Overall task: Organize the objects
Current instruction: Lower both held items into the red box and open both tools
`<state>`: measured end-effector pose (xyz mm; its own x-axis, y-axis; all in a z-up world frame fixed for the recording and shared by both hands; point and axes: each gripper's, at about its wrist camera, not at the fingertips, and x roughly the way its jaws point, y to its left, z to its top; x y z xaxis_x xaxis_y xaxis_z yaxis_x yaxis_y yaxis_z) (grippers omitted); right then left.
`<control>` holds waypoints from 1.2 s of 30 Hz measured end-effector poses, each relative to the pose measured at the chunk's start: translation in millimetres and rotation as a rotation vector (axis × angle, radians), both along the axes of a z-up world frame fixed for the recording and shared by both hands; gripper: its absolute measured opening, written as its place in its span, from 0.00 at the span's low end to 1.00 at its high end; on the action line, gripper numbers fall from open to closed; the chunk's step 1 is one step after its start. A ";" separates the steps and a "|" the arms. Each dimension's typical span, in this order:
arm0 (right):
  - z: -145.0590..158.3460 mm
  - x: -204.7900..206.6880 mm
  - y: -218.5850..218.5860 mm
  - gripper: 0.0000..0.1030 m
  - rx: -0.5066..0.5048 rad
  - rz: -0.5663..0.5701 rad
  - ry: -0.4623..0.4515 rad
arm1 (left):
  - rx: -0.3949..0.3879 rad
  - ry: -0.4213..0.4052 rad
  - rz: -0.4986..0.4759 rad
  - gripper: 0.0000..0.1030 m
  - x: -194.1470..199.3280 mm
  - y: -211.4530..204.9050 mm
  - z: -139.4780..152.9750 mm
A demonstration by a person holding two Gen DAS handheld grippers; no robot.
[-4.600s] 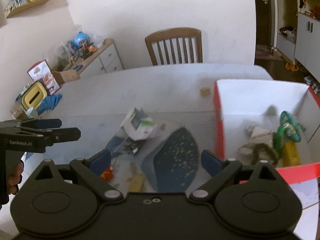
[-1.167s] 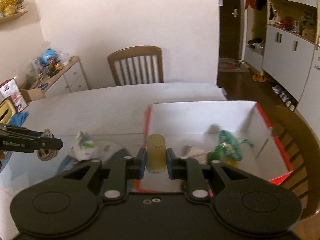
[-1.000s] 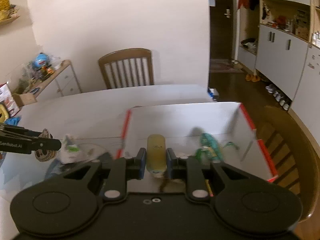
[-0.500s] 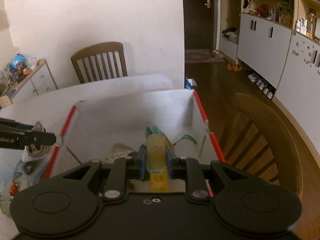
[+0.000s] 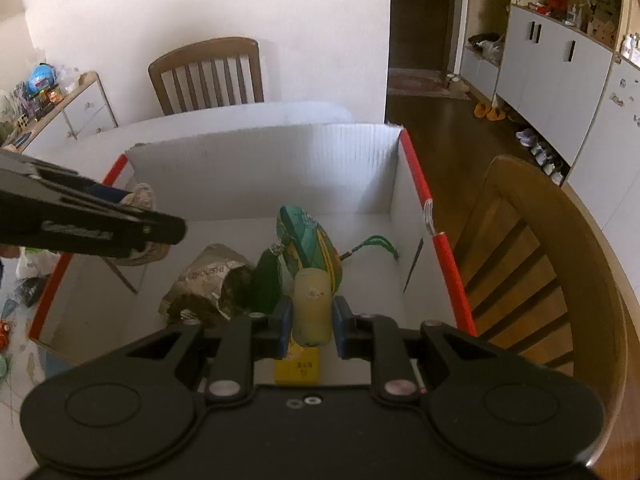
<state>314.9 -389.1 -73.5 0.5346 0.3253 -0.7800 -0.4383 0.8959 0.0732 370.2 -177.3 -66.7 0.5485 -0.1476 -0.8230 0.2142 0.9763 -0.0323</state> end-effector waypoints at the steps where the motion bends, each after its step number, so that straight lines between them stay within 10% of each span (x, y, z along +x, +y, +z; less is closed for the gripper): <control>1: -2.2 1.6 0.3 0.19 -0.002 0.002 0.007 | -0.001 0.005 0.000 0.42 3.4 -2.1 -2.6; 36: -1.9 -1.1 -2.8 0.32 0.041 0.060 0.039 | -0.076 0.064 0.034 0.60 9.9 -0.7 -17.0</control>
<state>313.8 -391.8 -75.4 0.4825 0.3876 -0.7855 -0.4873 0.8640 0.1271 380.2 -178.0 -83.7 0.5004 -0.1930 -0.8440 0.1764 0.9771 -0.1189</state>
